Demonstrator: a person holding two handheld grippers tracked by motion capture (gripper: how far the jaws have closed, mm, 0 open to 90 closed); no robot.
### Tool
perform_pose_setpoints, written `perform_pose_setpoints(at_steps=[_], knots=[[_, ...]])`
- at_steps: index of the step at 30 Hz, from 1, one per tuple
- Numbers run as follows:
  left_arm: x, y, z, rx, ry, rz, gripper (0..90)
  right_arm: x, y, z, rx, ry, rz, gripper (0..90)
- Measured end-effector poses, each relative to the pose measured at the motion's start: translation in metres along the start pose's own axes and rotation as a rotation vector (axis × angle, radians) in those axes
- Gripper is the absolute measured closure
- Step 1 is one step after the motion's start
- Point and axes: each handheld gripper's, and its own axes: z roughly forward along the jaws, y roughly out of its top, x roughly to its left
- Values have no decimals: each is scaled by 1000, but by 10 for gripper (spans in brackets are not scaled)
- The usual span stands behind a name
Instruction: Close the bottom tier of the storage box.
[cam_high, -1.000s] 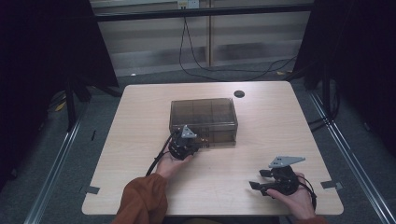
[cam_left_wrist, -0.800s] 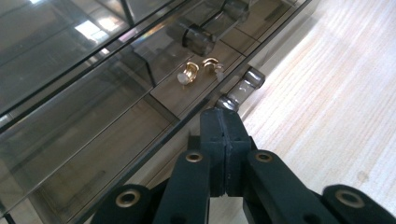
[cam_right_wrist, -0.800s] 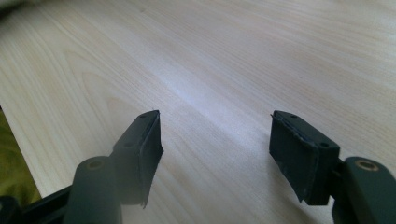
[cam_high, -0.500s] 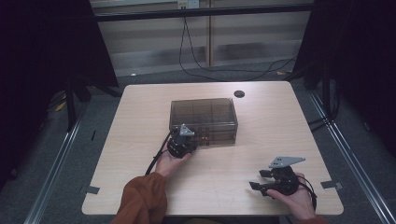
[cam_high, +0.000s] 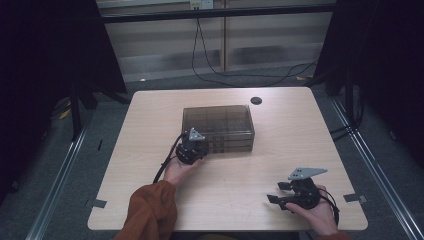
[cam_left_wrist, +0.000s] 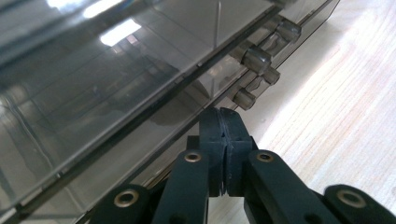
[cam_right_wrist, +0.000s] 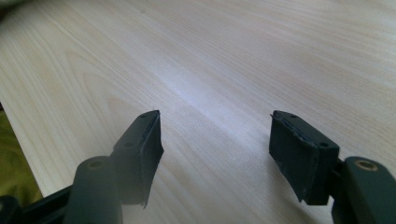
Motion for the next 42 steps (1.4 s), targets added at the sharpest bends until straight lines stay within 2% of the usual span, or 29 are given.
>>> perform_pose_setpoints(at_steps=[6, 9, 11, 12, 15, 17, 19, 21, 26, 28, 32, 37, 41, 42], knots=[[-2, 0, 0, -3, 9, 18, 885, 0, 0, 0, 0, 1, -1, 342], [-3, 0, 1, 15, 16, 33, 870, 0, 0, 0, 0, 0, 2, 342], [-5, -1, 4, 9, 3, 19, 864, 0, 0, 0, 1, -2, 1, 342], [-5, -2, 5, 18, 12, 29, 857, 0, 0, 0, 1, -1, 1, 342], [-5, -3, 6, 13, 3, 15, 845, 0, 0, 0, 1, -2, 6, 342], [-6, -2, 5, 11, 12, 24, 843, 0, 0, 0, 2, 0, 6, 342], [-6, -2, 5, 8, 23, 29, 879, 0, 0, 0, 0, -1, 6, 342], [-5, -2, 6, 25, 8, 22, 864, 0, 0, 0, -3, -1, 5, 342], [-7, -4, 3, 2, -11, 18, 827, 0, 0, 0, 0, -1, 6, 342], [-9, -3, 0, -6, -45, 22, 838, 0, 0, -1, -3, -2, 7, 342], [-13, -5, -6, -34, -69, 23, 761, -1, 0, -1, -4, -4, 7, 339], [-16, -12, -12, -32, -92, 40, 697, -1, -1, -2, -6, -6, 6, 338], [-16, -15, -21, -31, -110, 39, 577, -1, 0, -2, -11, -10, 9, 328], [-16, -15, -23, -31, -120, 44, 523, -1, 0, -2, -11, -10, 12, 328]])
